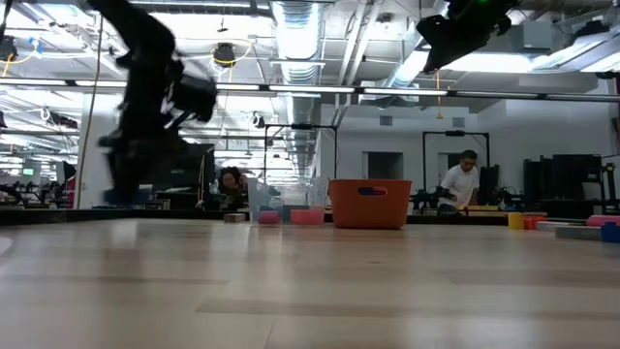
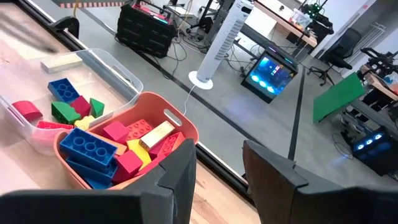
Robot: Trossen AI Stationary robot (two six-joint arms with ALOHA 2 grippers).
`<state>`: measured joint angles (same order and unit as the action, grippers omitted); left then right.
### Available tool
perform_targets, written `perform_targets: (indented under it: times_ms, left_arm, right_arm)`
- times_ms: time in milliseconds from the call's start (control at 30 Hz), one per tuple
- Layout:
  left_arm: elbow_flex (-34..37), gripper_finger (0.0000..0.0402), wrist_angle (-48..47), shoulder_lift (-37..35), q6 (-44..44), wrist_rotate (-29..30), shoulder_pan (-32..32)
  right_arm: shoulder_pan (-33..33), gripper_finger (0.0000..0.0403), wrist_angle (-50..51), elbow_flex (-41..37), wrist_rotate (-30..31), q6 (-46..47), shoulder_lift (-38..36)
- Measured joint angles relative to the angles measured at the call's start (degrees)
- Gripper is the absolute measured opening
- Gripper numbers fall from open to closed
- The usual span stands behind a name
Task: Sort blocks by size
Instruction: Put the blue rectangle game piece into the orange bin
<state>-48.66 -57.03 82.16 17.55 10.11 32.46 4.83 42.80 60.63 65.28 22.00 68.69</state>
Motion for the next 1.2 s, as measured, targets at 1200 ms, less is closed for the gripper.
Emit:
perform_targets:
  times_ms: [1200]
  left_arm:
    - [-17.5,0.017,80.5,24.8,-16.9,-21.8,-8.0]
  right_arm:
    - [-0.1,0.0163,0.1,0.0,0.1,0.0,0.0]
